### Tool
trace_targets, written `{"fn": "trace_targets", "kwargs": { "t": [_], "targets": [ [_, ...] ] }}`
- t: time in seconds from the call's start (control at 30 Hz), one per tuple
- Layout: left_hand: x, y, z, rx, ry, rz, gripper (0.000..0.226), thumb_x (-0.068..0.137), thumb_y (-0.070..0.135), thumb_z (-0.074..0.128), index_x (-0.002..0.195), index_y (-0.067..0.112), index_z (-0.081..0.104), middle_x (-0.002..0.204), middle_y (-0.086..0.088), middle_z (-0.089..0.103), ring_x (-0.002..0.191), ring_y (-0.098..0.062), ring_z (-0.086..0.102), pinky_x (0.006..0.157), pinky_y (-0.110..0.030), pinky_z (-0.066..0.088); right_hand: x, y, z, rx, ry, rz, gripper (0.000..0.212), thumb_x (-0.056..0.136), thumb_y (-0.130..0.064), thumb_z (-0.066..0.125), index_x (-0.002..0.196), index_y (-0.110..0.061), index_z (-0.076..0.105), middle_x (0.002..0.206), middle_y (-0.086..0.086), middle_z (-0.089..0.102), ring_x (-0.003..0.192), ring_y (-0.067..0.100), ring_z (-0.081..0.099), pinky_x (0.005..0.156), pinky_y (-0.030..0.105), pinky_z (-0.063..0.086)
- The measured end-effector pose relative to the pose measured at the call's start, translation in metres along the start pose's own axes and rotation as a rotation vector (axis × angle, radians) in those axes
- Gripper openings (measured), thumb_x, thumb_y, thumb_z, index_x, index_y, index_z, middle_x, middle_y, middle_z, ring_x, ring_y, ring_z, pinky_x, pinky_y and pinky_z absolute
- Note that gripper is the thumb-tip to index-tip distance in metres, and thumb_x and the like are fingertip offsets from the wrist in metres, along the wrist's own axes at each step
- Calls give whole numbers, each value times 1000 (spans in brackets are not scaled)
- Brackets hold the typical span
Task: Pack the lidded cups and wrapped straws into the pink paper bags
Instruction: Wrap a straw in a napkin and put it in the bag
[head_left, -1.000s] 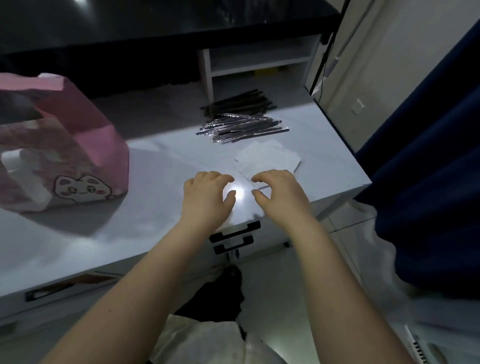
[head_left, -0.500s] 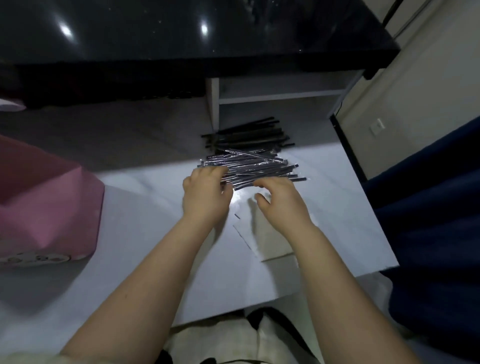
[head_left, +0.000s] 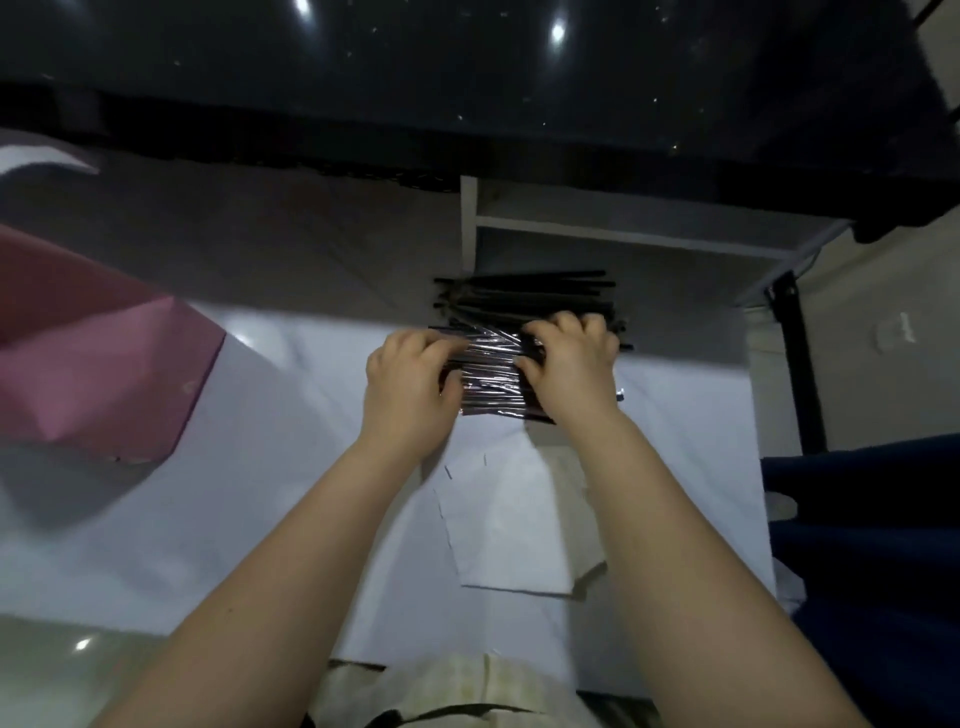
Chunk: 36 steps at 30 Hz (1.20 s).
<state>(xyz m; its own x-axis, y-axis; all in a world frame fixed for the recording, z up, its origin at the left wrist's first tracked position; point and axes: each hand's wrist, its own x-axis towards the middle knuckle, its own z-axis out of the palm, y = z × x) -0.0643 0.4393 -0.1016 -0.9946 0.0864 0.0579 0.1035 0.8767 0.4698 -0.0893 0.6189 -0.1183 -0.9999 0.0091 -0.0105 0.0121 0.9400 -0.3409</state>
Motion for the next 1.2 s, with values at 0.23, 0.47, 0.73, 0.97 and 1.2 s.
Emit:
{"fn": "trace_targets", "kwargs": {
  "t": [0.23, 0.47, 0.73, 0.97, 1.2],
  "targets": [
    [8, 18, -5, 44, 68, -66, 33, 82, 13, 65, 114, 17, 68, 115, -4, 63, 116, -29, 49, 98, -42, 35, 23, 11, -1, 66, -94, -51, 20, 87, -33, 67, 104, -23, 69, 114, 2, 62, 118, 33, 40, 91, 42, 23],
    [-5, 24, -10, 59, 120, -150, 33, 83, 14, 64, 116, 19, 68, 118, -2, 64, 118, -28, 49, 100, -43, 36, 37, 11, -12, 200, -152, 6, 13, 86, -34, 70, 91, -23, 66, 100, 2, 67, 108, 27, 53, 100, 45, 27],
    [-17, 22, -15, 86, 146, -189, 35, 82, 13, 65, 116, 21, 67, 114, -2, 64, 116, -29, 50, 98, -40, 33, 35, 12, -13, 214, -42, -29, 19, 93, -31, 61, 106, -19, 67, 100, 7, 69, 99, 32, 58, 91, 42, 32],
    [-27, 17, -26, 86, 142, -175, 36, 84, 17, 62, 119, 23, 65, 117, 0, 63, 121, -27, 47, 102, -40, 28, 34, 9, -21, 128, -57, 11, 21, 95, -28, 58, 111, -18, 68, 106, 11, 68, 102, 34, 57, 86, 37, 37],
    [-52, -14, -66, 122, 143, -151, 39, 87, 19, 58, 125, 24, 61, 123, 4, 60, 125, -23, 43, 104, -38, 25, 2, -50, -25, 425, -152, -27, 4, 95, -22, 56, 93, -20, 59, 80, 2, 67, 66, 17, 58, 62, 29, 40]
  ]
}}
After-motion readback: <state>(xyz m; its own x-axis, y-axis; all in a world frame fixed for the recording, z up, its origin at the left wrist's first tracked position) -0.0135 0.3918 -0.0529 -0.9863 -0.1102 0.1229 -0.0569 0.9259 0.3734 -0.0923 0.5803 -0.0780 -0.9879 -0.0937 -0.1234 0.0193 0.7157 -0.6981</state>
